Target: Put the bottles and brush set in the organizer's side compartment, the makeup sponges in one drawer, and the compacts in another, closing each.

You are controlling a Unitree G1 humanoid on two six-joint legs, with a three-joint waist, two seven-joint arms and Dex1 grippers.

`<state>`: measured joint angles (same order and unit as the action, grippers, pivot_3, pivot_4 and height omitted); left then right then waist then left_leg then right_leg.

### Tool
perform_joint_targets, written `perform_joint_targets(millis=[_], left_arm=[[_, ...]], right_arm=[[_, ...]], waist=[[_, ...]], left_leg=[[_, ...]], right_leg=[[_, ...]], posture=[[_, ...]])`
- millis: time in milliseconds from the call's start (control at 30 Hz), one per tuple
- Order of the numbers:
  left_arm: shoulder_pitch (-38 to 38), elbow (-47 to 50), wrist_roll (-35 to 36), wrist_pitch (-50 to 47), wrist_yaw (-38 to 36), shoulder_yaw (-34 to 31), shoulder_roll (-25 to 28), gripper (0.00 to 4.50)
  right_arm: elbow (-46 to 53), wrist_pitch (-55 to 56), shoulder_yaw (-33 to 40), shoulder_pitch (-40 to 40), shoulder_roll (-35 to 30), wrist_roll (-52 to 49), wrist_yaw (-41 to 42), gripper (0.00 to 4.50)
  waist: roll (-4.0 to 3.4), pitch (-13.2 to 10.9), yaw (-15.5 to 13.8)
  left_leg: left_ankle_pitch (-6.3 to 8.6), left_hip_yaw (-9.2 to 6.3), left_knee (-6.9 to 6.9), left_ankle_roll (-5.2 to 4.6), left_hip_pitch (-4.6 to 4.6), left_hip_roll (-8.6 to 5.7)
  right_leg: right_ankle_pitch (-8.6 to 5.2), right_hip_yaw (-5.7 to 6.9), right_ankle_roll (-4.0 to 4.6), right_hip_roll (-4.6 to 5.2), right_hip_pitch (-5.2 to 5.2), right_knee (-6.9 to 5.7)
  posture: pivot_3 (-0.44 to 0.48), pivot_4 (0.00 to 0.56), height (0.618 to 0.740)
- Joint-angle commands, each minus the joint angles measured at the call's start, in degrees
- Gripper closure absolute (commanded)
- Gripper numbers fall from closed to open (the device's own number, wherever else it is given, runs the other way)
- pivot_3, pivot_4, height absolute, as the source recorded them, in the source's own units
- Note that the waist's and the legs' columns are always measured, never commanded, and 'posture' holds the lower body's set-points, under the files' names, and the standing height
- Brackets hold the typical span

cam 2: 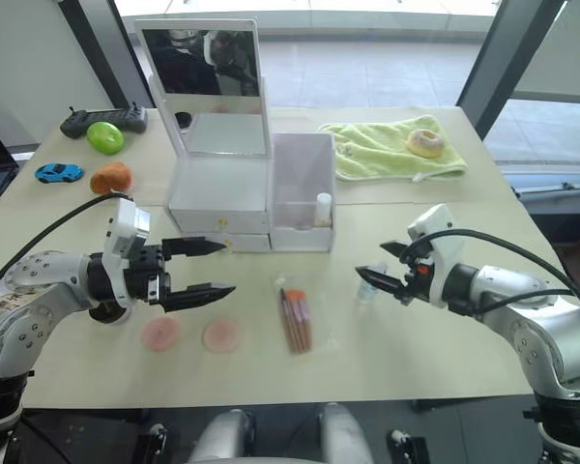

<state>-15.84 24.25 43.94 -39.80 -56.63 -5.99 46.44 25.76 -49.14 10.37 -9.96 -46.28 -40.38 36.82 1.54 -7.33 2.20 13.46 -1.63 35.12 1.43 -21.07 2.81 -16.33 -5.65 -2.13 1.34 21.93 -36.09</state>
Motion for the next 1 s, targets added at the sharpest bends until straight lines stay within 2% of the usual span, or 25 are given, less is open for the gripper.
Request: perform_joint_targets(millis=[33, 233, 267, 333, 567, 800, 1000], left_arm=[[-1.35, 0.89, 0.7, -0.12, 0.2, -0.32, -0.18, 0.0], [-1.69, 0.45, 0.55, -0.07, -0.18, -0.31, -0.18, 0.0], [-1.61, 0.43, 0.52, -0.02, -0.24, -0.35, -0.16, 0.0], [-1.09, 0.44, 0.34, 0.25, -0.48, -0.43, -0.12, 0.0], [-0.26, 0.0, -0.18, 1.06, -1.13, -0.42, -0.26, 0.0], [0.28, -0.6, -0.97, 1.95, -1.73, -0.47, -0.59, 0.0], [0.16, -1.79, -1.94, 2.7, -1.41, -1.2, -0.53, 0.0]], right_arm=[[-0.65, 2.7, 2.21, 0.97, 1.05, 0.68, 0.5, 0.72], [-2.07, 4.83, 2.35, 2.98, 2.47, 2.18, 0.94, 0.72], [-2.05, 4.86, 2.39, 2.95, 2.58, 2.2, 0.86, 0.88], [-1.65, 4.74, 2.92, 2.89, 2.97, 1.68, 0.59, 1.29], [-0.27, 4.33, 3.19, 2.79, 3.44, 1.15, 0.55, 3.6], [2.66, 3.52, 3.31, -0.51, 3.12, -0.4, 0.41, 3.6], [7.58, -1.45, 0.86, -12.44, 1.32, -5.47, 0.4, 3.6]], waist=[[0.0, 0.0, 0.0], [-0.01, 0.0, 0.01], [-0.01, 0.0, 0.02], [-0.01, 0.0, 0.03], [-0.01, 0.0, 0.02], [-0.05, -0.01, 0.1], [-0.13, -0.03, 0.28]], left_leg=[[0.0, 0.0, 0.0, 0.0, 0.0, 0.0], [0.0, 0.0, 0.02, 0.0, 0.0, -0.01], [0.0, 0.0, 0.01, 0.0, 0.0, -0.01], [0.0, 0.0, 0.01, 0.0, 0.0, -0.01], [0.0, -0.01, 0.01, 0.0, 0.0, 0.0], [0.0, -0.01, 0.02, 0.0, 0.0, -0.01], [0.0, -0.02, 0.01, 0.0, 0.01, 0.01]], right_leg=[[0.0, 0.0, 0.0, 0.0, 0.0, 0.0], [0.0, -0.01, 0.0, 0.0, -0.01, 0.0], [0.0, -0.01, 0.0, 0.0, -0.01, 0.0], [0.0, -0.01, 0.0, 0.0, -0.01, 0.0], [0.0, -0.01, 0.0, -0.01, -0.01, -0.01], [0.0, -0.01, 0.0, 0.0, -0.01, -0.02], [0.0, -0.02, 0.0, -0.03, 0.01, -0.04]], posture=[[0.0, 0.15, 0.74], [0.0, 0.15, 0.74], [0.0, 0.15, 0.74], [0.0, 0.15, 0.74], [0.0, 0.15, 0.74], [0.0, 0.15, 0.74], [0.0, 0.15, 0.74]])
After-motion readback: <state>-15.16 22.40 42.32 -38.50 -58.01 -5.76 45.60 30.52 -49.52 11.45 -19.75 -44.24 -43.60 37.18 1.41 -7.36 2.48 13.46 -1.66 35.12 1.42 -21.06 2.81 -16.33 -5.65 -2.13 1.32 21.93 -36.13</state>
